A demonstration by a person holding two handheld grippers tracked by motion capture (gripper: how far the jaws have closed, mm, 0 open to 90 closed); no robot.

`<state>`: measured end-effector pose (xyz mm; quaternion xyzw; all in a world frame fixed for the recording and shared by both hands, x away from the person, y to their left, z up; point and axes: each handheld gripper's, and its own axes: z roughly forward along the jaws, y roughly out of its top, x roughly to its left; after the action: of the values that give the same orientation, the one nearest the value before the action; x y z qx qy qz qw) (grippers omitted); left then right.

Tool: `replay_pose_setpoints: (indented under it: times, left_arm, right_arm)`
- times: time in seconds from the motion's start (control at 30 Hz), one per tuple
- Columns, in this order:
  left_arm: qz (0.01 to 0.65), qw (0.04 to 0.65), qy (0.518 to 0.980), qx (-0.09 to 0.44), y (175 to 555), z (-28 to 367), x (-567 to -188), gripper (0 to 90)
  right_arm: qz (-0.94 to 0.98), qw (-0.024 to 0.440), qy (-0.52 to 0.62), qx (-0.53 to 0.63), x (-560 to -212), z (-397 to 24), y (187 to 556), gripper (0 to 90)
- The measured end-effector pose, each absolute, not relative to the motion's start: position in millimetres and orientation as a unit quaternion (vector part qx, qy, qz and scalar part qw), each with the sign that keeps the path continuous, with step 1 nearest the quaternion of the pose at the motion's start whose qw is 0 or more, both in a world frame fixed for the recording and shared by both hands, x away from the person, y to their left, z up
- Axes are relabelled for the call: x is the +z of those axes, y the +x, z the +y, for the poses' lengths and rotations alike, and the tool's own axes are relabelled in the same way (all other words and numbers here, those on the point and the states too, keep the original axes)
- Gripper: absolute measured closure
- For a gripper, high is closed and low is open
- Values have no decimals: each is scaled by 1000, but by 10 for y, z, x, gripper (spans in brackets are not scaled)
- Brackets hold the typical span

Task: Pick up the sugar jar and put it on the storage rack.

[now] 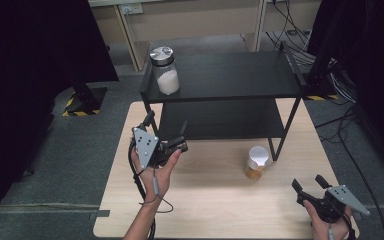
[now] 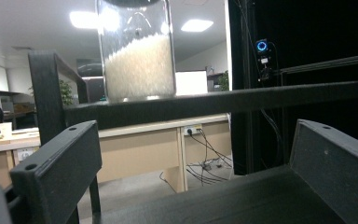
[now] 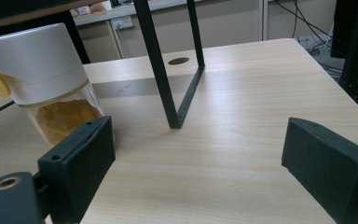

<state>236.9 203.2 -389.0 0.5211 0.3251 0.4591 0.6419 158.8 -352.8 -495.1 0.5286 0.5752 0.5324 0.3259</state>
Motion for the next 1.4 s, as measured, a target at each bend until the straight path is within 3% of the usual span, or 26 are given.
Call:
replay_pose_setpoints:
  times: [1.4]
  left_arm:
    - [371, 621, 551, 416, 2189, 2074, -4741, 9]
  right_arm:
    - [576, 326, 528, 532, -4949, -3526, 1588, 96]
